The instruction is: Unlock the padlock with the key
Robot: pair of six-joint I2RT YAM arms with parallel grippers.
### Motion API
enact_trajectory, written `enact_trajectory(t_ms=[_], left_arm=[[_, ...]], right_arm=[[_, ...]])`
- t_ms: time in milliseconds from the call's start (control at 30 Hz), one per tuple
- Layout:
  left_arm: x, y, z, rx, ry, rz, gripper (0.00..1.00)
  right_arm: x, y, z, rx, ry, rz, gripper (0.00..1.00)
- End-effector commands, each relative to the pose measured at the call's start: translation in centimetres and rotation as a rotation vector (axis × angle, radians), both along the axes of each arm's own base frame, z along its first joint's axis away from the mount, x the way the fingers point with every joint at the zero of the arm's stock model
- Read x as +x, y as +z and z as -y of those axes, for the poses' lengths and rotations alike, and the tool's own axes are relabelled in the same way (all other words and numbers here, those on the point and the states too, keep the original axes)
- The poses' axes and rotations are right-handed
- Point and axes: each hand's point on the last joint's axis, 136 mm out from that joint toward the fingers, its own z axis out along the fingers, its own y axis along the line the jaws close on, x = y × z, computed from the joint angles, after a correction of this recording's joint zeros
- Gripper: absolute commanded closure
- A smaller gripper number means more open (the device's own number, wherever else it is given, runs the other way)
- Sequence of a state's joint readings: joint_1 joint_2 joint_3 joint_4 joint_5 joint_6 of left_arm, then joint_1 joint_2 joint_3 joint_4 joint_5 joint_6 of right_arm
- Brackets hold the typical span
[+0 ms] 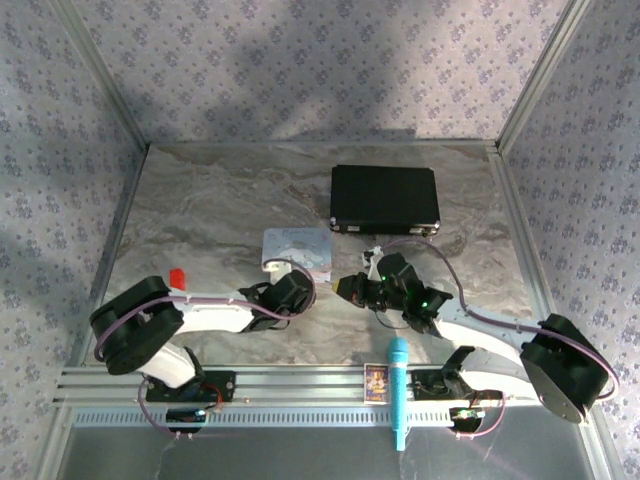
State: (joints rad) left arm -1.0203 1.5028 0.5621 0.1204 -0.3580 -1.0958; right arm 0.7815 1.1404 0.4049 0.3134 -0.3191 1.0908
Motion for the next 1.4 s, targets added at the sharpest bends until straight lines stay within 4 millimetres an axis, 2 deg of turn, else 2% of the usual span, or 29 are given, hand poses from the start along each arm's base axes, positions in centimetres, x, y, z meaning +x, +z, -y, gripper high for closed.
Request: enact_trajectory(t_ms=[0, 133, 300, 433, 733, 967, 1167, 1367], left_arm=[[0.5, -0.4, -0.1, 0.043, 0.013, -0.012, 0.51], [0.2, -1.7, -0.5, 0.108, 0.025, -0.061, 0.57], [-0.2, -1.7, 0.1, 0.079, 0.011, -0.086, 0.78], [-0.3, -1.1, 0.8, 0.037, 0.002, -0.085, 0.78], [-0.3, 0.0, 1.8, -0.053, 0.007, -0.090, 0.93], [0.1, 1.9, 3.3, -0.243, 0.047, -0.123, 0.97], [0.7, 3.4, 4.1, -0.421, 0.123, -0.140, 1.00], [1.0, 3.9, 3.9, -0.440, 0.155, -0.127, 1.00]], right_arm=[[-0.2, -0.3, -0.1, -0.007, 0.009, 0.000, 1.00], [-0.2, -0.7, 0.0, -0.014, 0.007, -0.007, 1.00], [-0.1, -1.1, 0.1, -0.014, 0.008, -0.016, 1.00], [0.0, -2.0, 0.4, -0.019, 0.009, -0.039, 1.00], [-0.3, -3.3, 0.7, -0.038, 0.012, -0.066, 1.00], [-1.2, -4.3, -0.2, -0.022, 0.086, -0.126, 1.00], [-1.8, -5.3, -1.2, 0.093, 0.117, -0.207, 1.00], [-2.2, -6.3, -0.7, 0.102, 0.093, -0.218, 1.00]])
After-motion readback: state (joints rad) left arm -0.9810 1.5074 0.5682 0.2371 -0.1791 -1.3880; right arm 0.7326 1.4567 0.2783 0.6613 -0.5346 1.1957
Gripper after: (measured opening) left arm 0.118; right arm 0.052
